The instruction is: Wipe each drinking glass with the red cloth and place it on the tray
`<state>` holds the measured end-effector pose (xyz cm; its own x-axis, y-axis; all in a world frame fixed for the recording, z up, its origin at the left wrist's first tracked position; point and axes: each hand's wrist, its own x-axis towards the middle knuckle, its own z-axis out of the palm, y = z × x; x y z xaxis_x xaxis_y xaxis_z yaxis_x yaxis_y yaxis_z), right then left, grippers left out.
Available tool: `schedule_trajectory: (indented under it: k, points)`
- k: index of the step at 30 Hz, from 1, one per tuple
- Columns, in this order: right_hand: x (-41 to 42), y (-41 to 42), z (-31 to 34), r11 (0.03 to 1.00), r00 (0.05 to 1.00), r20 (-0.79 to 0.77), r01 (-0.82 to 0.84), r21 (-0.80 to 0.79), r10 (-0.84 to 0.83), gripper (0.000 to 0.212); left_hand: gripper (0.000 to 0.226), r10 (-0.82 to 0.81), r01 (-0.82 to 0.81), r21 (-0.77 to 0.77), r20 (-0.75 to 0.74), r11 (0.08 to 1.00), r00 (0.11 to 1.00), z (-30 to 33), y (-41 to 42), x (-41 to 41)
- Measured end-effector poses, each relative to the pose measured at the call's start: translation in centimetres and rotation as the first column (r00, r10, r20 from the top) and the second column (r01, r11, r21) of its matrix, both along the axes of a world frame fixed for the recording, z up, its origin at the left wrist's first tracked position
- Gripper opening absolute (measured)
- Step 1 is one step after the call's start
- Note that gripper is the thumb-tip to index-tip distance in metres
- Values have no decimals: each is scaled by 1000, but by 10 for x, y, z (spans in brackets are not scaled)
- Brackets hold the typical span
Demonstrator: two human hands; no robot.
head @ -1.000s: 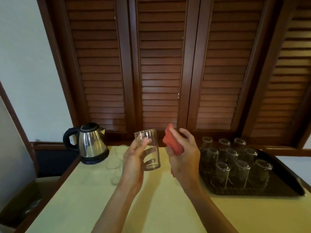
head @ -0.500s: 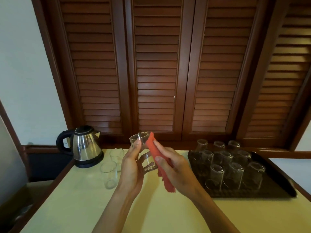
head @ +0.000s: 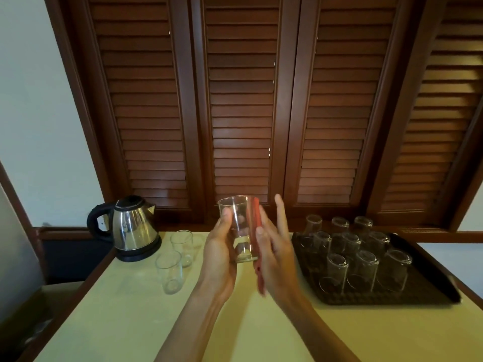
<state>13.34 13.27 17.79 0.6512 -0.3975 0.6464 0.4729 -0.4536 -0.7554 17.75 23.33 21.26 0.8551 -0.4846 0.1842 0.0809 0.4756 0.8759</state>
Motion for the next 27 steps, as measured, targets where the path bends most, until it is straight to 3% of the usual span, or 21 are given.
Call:
schedule_trajectory:
  k: [3, 6, 9, 11, 15, 19, 20, 24, 27]
  points:
    - [-5, 2, 4, 991, 997, 63, -40, 125, 32, 48, 55, 34, -35, 26, 36, 999, 999, 8, -2, 2]
    - [-13, 19, -1, 983, 970, 188, 169, -68, -154, 45, 59, 87, -87, -4, 32, 996, 996, 14, 1, 9]
    - [-1, -2, 19, 958, 949, 226, 253, -134, -219, 42, 49, 35, -35, 27, 15, 999, 999, 1, -1, -6]
    - [0, -6, 31, 971, 969, 192, 187, -148, -157, 42, 49, -9, 10, 32, -12, 999, 1000, -1, -2, -10]
    - [-12, 20, 8, 915, 995, 92, 66, -399, -32, 46, 54, 6, -12, -76, -77, 997, 997, 12, 6, 4]
    - [6, -2, 40, 960, 997, 45, 73, -271, -63, 44, 55, 9, -8, 32, -48, 999, 999, 2, -2, -4]
    - [7, -1, 46, 948, 996, 46, 81, -308, -70, 44, 55, 15, -14, 25, -61, 1000, 998, 3, -2, -2]
    - [-4, 13, 24, 771, 998, 60, 41, -635, -4, 47, 56, 14, -24, -79, -122, 997, 992, 15, 6, 12]
    - [5, -5, 52, 866, 997, -4, 66, -495, -78, 45, 56, -32, 31, -20, -66, 999, 997, 1, -1, 1]
